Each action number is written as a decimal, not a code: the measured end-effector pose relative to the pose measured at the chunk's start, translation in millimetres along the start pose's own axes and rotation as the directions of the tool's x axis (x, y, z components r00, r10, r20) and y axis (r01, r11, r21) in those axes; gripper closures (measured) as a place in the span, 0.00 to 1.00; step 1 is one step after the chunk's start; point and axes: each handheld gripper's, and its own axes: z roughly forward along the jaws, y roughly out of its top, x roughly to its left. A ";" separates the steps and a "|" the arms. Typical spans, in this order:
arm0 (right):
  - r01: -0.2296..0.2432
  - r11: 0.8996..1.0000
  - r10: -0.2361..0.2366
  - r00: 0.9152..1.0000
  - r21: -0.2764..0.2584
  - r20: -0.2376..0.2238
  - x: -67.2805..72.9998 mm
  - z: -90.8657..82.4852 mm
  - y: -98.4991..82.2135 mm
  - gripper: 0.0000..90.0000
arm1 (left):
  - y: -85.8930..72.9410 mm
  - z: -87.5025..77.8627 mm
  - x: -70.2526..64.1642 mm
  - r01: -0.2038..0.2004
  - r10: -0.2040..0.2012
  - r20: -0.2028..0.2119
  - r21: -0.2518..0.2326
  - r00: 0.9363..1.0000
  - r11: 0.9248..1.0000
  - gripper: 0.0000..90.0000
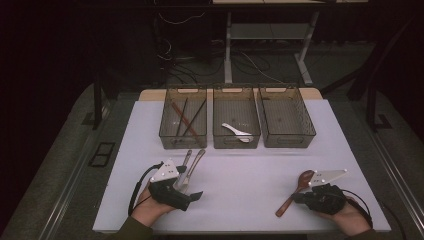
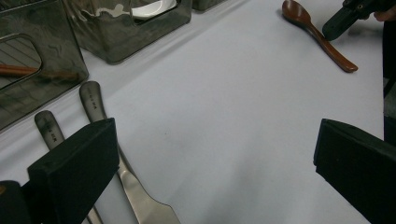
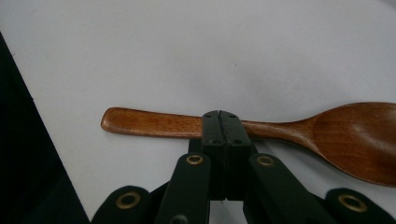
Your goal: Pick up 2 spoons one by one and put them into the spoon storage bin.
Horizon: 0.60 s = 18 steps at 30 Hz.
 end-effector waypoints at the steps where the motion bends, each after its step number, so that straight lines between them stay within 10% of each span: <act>1: 0.002 1.000 -0.002 1.000 -0.001 0.000 0.2 0.9 0.6 0.99 | 0.0 0.2 -0.1 -0.001 0.001 0.001 0.000 1.000 1.000 0.00; 18: 0.004 0.999 -0.004 1.000 -0.032 0.007 -9.3 27.3 31.2 0.99 | -0.3 1.2 0.3 0.000 0.000 0.000 0.004 1.000 1.000 0.00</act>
